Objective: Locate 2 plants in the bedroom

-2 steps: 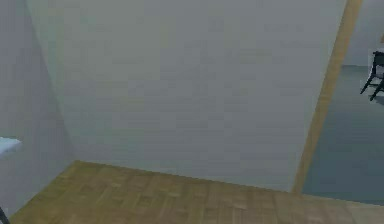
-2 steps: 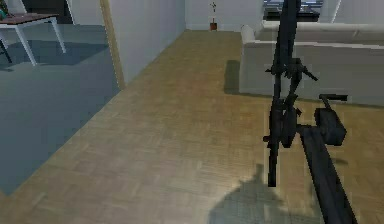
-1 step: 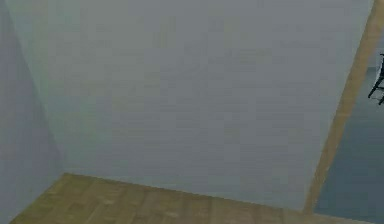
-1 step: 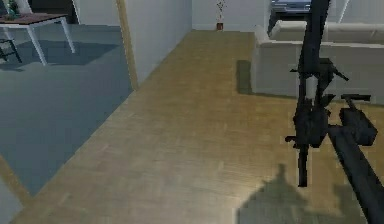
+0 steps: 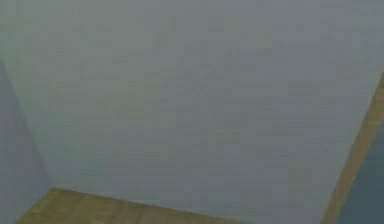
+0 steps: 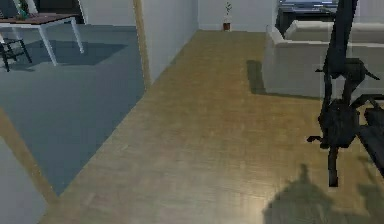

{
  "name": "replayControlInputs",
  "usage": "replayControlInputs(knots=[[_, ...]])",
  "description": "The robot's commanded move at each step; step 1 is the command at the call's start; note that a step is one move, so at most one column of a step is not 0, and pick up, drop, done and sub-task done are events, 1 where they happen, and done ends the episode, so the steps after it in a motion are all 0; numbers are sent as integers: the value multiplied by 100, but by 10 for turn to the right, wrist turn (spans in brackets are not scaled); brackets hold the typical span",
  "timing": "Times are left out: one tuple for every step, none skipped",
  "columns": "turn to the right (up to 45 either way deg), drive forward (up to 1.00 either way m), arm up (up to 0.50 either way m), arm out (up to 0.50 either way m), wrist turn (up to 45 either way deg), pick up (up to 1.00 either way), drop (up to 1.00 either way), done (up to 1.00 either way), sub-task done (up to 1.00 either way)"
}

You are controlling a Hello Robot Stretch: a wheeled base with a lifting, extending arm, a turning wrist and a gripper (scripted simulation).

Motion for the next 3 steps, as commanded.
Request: replayControlInputs(knots=[[-450,0,0,0,0,0,0,0,0],[-450,0,0,0,0,0,0,0,0],[-120,0,0,0,0,0,0,0,0]])
